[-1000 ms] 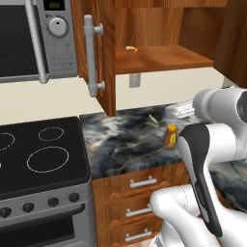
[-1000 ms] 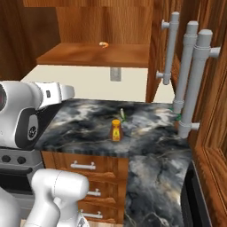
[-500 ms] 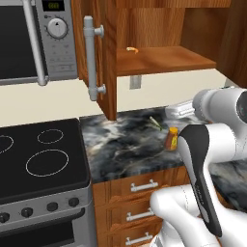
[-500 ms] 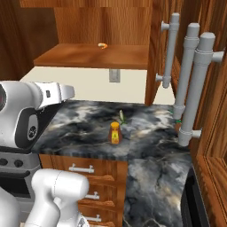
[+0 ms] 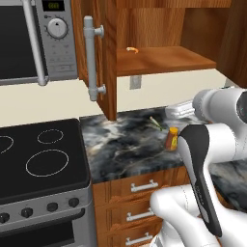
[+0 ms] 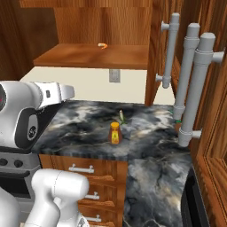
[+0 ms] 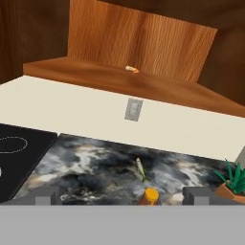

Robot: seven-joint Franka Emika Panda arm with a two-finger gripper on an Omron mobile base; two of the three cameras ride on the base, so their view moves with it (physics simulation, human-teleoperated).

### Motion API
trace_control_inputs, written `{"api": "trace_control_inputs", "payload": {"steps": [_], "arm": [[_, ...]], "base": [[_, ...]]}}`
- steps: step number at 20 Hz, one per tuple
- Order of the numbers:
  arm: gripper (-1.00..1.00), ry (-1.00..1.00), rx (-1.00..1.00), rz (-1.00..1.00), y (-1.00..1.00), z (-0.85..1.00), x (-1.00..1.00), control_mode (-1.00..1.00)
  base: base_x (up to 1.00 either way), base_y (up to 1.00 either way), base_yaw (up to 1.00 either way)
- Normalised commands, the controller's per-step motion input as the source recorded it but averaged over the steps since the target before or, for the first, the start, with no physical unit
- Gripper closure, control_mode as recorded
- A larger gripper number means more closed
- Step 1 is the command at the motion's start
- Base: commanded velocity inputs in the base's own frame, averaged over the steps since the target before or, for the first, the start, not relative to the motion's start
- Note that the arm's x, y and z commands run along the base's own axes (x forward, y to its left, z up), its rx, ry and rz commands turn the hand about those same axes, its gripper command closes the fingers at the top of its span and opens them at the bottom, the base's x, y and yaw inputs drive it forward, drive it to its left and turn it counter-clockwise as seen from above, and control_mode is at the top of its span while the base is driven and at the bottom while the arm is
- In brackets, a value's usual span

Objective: Pick the cereal and honey bottle from the counter and place them in the cabinets closest to them.

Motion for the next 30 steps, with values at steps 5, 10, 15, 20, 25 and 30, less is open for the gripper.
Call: {"api": "trace_control_inputs", "payload": {"steps": [5, 10, 15, 20, 25, 30], "arm": [[-1.00, 0.00, 0.00, 0.00, -0.03, -0.03, 0.01, -1.00], [-1.00, 0.03, -0.06, 0.00, -0.08, -0.22, 0.01, -1.00], [-1.00, 0.03, -0.03, 0.00, 0.00, -0.13, 0.00, -1.00], [-1.00, 0.02, 0.00, 0.00, -0.01, -0.12, 0.01, -1.00], [-1.00, 0.05, 0.00, 0.00, -0.06, -0.22, 0.11, -1.00], [-1.00, 0.06, 0.00, 0.00, -0.19, -0.30, 0.14, -1.00]], "base": [[0.00, 0.00, 0.00], [0.00, 0.00, 0.00], [0.00, 0.00, 0.00], [0.00, 0.00, 0.00], [0.00, 0.00, 0.00], [0.00, 0.00, 0.00]]}}
